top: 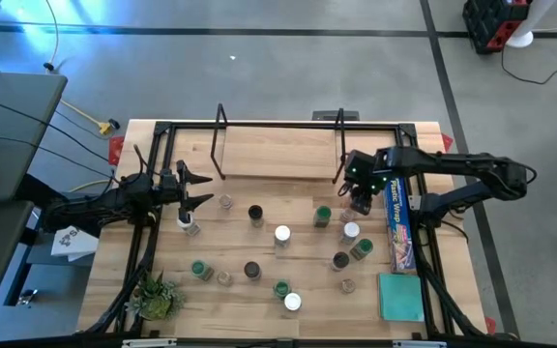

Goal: Shelf spices
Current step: Put the black seasoning bottle on the shelf

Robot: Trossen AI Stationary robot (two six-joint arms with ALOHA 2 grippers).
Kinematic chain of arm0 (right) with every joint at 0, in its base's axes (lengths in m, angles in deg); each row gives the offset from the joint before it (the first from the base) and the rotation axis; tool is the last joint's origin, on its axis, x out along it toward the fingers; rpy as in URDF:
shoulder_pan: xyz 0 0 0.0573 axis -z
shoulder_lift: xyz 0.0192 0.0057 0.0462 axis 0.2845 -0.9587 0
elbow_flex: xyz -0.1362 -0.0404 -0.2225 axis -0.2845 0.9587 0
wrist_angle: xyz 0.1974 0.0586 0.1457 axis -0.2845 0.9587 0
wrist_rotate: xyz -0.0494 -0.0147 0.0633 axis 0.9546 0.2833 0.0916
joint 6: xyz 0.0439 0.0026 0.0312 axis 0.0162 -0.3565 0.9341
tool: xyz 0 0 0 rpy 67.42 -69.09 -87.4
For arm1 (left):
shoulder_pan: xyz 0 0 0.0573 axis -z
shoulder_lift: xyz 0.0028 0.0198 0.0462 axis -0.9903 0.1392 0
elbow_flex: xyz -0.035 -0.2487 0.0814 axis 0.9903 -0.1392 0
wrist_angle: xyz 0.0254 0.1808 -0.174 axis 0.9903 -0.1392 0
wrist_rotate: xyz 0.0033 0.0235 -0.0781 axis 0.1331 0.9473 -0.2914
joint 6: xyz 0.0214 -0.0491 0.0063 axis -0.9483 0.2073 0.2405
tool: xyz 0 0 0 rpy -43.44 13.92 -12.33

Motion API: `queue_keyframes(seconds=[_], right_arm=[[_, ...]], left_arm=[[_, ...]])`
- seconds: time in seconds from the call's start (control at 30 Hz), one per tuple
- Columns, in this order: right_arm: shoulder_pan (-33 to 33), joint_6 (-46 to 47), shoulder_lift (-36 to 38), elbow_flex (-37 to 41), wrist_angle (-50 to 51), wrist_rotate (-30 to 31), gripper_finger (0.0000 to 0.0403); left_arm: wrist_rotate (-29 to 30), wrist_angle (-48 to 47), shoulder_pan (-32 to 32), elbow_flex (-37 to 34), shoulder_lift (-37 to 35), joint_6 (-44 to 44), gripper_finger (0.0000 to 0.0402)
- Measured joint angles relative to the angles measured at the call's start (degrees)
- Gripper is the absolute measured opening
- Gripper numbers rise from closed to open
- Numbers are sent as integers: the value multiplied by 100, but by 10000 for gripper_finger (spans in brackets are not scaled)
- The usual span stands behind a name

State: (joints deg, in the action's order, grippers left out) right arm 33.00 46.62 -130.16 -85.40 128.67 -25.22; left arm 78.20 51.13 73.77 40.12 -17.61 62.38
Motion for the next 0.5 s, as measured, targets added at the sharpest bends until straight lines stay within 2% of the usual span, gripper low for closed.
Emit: queue_keyframes(seconds=[0.1,0.23,0.37,0.5], right_arm=[[0,76,-3,-389,132,-85,186],[0,111,-5,-1300,983,-169,186],[2,135,-136,-2515,1745,-593,186],[0,128,-841,-4062,2181,-753,186]], left_arm=[[2,0,0,0,0,0,232],[1,-1,0,0,0,-2,232],[2,-5,0,0,0,-3,232],[2,-9,0,0,0,-4,232]])
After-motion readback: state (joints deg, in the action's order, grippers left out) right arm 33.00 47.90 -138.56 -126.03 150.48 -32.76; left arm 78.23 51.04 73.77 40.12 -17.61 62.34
